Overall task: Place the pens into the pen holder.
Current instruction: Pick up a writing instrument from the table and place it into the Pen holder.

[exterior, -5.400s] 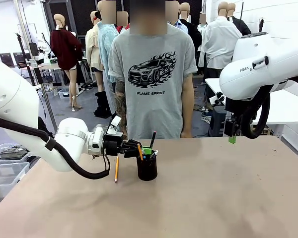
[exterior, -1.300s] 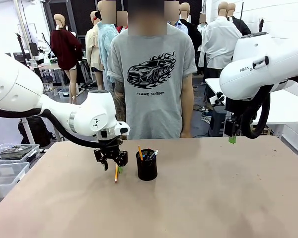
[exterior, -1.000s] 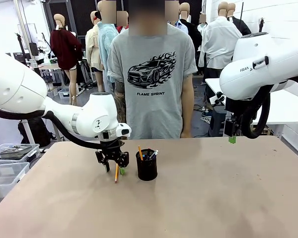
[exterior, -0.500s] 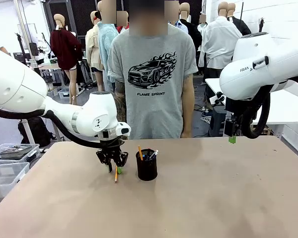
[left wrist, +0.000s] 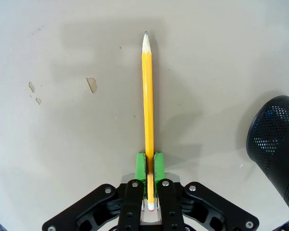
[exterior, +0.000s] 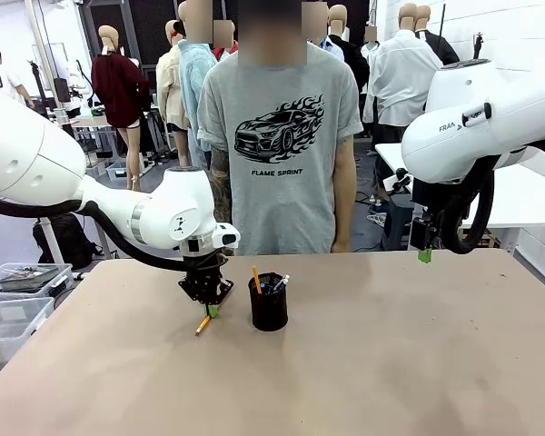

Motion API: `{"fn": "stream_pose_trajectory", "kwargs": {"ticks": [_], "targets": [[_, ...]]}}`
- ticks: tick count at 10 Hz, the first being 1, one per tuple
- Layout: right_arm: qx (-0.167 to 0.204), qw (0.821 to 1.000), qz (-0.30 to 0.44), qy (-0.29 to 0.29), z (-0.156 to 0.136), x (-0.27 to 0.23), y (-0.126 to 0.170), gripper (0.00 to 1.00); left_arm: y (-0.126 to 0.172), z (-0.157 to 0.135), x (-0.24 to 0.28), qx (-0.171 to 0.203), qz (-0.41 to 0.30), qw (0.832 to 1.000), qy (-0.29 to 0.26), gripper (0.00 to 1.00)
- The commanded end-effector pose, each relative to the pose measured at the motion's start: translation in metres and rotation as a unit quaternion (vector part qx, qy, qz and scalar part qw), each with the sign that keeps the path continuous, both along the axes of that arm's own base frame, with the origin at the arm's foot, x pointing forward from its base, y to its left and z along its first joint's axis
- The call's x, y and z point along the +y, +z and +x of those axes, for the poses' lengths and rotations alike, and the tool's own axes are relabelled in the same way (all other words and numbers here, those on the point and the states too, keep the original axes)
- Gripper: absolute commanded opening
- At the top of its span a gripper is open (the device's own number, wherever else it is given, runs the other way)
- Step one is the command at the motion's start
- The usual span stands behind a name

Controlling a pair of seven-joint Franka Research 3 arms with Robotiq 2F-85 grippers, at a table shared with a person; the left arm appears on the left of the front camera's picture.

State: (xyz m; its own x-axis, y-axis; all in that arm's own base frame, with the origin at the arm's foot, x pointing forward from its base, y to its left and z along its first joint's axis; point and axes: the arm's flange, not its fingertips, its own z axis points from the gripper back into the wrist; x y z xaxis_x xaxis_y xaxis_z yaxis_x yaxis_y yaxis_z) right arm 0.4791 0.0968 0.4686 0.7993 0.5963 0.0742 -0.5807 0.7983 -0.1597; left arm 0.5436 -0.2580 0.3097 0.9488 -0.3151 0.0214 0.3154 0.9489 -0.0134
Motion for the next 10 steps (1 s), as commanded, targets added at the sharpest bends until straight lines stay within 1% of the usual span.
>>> {"fn": "stream_pose_trajectory", "kwargs": {"ticks": [1, 2, 3, 4, 5, 6, 7, 8, 9, 10], "targets": [[0.0, 1.0, -0.001, -0.003, 0.0, 0.0, 0.0, 0.94, 0.005, -0.004, 0.011, 0.013, -0.025, 0.999, -0.018, 0.0], [0.0, 1.0, -0.001, -0.003, 0.0, 0.0, 0.0, 0.94, 0.012, -0.005, 0.019, 0.018, -0.068, 0.997, -0.035, 0.0], [0.0, 1.0, -0.001, -0.003, 0.0, 0.0, 0.0, 0.94, 0.021, -0.003, 0.032, 0.001, -0.108, 0.993, -0.039, 0.0], [0.0, 1.0, -0.001, -0.003, 0.0, 0.0, 0.0, 0.94, 0.031, 0.001, 0.05, -0.032, -0.144, 0.989, -0.028, 0.0], [0.0, 1.0, -0.001, -0.003, 0.0, 0.0, 0.0, 0.94, 0.038, 0.006, 0.067, -0.058, -0.171, 0.983, -0.009, 0.0], [0.0, 1.0, -0.001, -0.003, 0.0, 0.0, 0.0, 0.94, 0.044, 0.007, 0.083, -0.083, -0.197, 0.977, -0.011, 0.0], [0.0, 1.0, -0.001, -0.003, 0.0, 0.0, 0.0, 0.94, 0.051, 0.004, 0.094, -0.111, -0.231, 0.966, -0.04, 0.0], [0.0, 1.0, -0.001, -0.003, 0.0, 0.0, 0.0, 0.94, 0.058, 0.002, 0.101, -0.159, -0.277, 0.945, -0.073, 0.0], [0.0, 1.0, -0.001, -0.003, 0.0, 0.0, 0.0, 0.94, 0.061, -0.001, 0.105, -0.186, -0.294, 0.931, -0.113, 0.0], [0.0, 1.0, -0.001, -0.003, 0.0, 0.0, 0.0, 0.94, 0.065, -0.004, 0.106, -0.199, -0.326, 0.914, -0.136, 0.0]]}}
